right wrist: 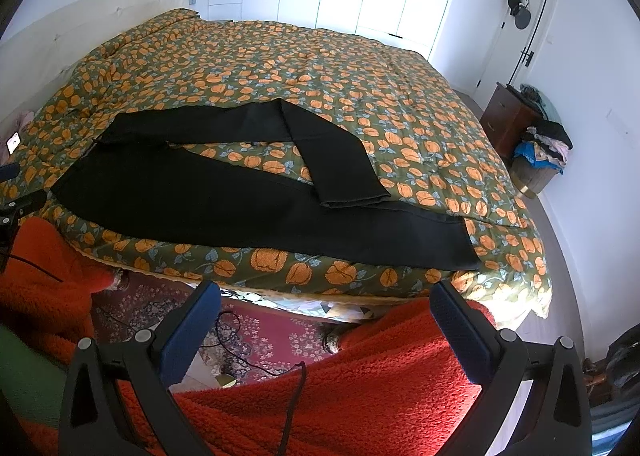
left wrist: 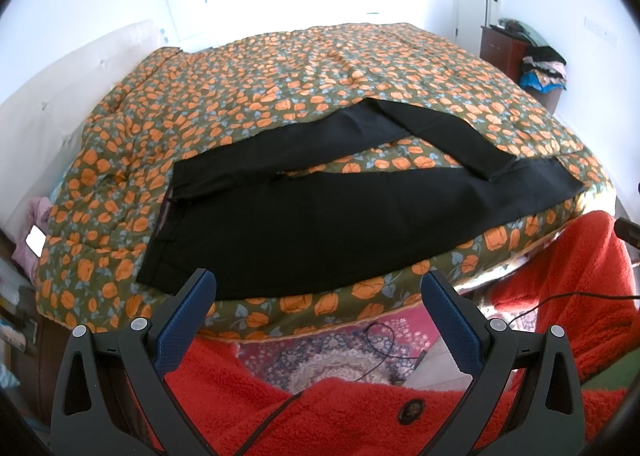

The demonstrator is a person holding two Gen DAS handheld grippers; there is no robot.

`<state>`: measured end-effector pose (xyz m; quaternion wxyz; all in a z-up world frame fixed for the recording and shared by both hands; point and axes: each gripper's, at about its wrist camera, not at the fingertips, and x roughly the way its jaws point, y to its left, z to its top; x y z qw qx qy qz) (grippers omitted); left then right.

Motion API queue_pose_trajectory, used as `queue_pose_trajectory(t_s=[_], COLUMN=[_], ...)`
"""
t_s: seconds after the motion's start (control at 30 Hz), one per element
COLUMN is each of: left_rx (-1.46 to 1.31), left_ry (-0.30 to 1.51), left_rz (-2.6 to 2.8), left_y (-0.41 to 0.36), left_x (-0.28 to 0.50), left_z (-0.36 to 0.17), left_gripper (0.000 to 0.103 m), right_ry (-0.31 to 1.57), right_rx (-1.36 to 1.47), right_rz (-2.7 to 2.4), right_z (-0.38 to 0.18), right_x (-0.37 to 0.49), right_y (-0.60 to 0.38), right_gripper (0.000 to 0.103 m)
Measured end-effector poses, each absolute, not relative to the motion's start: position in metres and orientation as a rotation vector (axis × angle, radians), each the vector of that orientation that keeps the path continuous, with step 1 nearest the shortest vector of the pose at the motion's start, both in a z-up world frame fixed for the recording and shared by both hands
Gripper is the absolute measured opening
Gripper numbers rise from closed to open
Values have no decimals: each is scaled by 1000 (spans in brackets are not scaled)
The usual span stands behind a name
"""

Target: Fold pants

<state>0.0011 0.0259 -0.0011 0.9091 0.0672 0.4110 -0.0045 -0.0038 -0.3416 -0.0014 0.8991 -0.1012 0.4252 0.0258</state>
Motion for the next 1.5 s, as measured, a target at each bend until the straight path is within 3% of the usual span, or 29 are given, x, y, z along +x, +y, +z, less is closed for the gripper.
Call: queue_pose_trajectory(t_s=[1.5], left_rx=[171], left_ry=[1004], left_rz=[73], left_y=[33], left_x=[19], left_z=[-34], left_gripper=[103], right_ry=[944], right_rx=[-223], right_rz=[116], right_z=[-21], right_x=[16], right_y=[-327], right_gripper=[103])
